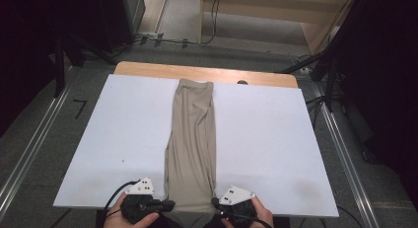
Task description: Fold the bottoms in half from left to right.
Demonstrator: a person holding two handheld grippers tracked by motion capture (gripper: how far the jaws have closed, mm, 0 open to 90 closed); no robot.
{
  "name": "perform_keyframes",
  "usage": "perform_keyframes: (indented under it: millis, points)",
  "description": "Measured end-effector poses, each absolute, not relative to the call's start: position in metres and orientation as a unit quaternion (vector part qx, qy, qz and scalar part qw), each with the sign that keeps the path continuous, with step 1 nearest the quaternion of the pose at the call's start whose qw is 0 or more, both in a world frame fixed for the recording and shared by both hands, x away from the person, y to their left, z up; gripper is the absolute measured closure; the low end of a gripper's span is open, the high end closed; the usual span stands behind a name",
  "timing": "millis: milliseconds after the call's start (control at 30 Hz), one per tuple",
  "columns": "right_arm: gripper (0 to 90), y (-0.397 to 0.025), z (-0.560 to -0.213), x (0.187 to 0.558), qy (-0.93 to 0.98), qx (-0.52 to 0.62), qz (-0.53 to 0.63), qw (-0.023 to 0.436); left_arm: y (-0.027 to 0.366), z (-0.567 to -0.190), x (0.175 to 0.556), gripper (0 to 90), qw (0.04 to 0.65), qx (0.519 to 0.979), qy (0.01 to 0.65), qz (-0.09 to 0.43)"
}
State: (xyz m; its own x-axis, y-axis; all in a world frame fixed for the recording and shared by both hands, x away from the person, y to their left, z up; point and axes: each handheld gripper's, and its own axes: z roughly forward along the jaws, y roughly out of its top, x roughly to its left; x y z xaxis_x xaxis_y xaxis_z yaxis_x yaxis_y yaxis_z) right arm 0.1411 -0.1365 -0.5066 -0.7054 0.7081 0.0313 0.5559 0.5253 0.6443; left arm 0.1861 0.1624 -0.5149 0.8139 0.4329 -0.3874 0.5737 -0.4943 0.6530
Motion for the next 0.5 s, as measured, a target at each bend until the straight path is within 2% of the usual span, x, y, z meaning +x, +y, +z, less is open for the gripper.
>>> perform_keyframes:
  millis: [133, 233, 333, 433, 500]
  points:
    - [88.3, -0.153, -0.504, 0.146, 0.857, 0.398, 0.293, 0.147, 0.162, -0.515, 0.186, 90.0, 0.409, 0.861, 0.291, -0.084]
    - [88.2, -0.166, -0.496, 0.147, 0.831, 0.411, 0.354, 0.124, 0.163, -0.513, 0.185, 90.0, 0.412, 0.861, 0.286, -0.08]
    - [84.8, -0.157, -0.491, 0.141, 0.833, 0.379, 0.382, 0.129, 0.171, -0.508, 0.185, 86.9, 0.436, 0.846, 0.297, -0.07]
    - [72.8, -0.141, -0.493, 0.14, 0.835, 0.372, 0.387, 0.122, 0.18, -0.502, 0.186, 76.5, 0.456, 0.83, 0.32, -0.036]
    - [63.9, -0.132, -0.496, 0.141, 0.828, 0.384, 0.389, 0.126, 0.181, -0.502, 0.188, 71.0, 0.458, 0.825, 0.329, -0.034]
